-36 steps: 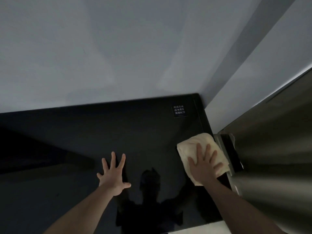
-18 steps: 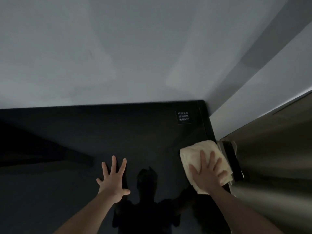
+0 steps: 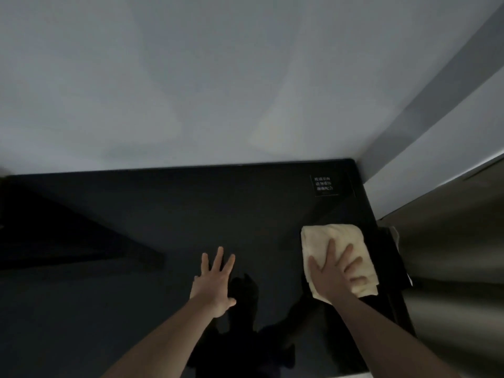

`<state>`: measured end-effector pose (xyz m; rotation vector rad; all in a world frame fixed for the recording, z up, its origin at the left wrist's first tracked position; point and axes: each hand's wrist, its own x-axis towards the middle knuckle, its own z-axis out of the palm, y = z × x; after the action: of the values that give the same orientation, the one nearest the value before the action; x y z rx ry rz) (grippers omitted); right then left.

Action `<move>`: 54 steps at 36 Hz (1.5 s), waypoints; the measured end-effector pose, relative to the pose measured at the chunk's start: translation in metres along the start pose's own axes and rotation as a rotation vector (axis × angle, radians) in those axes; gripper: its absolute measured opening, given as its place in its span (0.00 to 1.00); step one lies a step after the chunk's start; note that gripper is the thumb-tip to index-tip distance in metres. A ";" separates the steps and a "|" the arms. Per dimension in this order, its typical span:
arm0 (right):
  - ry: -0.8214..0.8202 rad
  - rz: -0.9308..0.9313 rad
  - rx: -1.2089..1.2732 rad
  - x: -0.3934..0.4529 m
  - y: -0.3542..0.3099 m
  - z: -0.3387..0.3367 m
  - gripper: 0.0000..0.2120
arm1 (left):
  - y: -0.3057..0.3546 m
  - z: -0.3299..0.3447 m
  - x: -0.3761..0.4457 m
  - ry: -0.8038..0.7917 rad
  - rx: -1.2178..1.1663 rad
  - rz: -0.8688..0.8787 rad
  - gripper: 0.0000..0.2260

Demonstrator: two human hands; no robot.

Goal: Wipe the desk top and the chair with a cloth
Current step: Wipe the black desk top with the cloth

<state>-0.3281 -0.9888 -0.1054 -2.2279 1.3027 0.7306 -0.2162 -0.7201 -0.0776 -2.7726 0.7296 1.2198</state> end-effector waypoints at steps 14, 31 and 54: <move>-0.161 -0.207 -0.087 -0.165 -0.166 0.148 0.41 | -0.235 0.027 -0.091 0.047 0.060 0.001 0.44; -0.178 -0.115 -0.118 -0.121 -0.119 0.086 0.42 | -0.270 0.012 -0.087 0.037 -0.083 -0.088 0.49; -0.040 0.079 0.082 -0.146 -0.185 0.135 0.40 | -0.354 0.028 -0.111 -0.007 -0.038 -0.107 0.49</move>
<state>-0.2532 -0.7281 -0.0921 -2.0972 1.3828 0.7336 -0.1494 -0.3547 -0.0759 -2.7958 0.5551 1.2352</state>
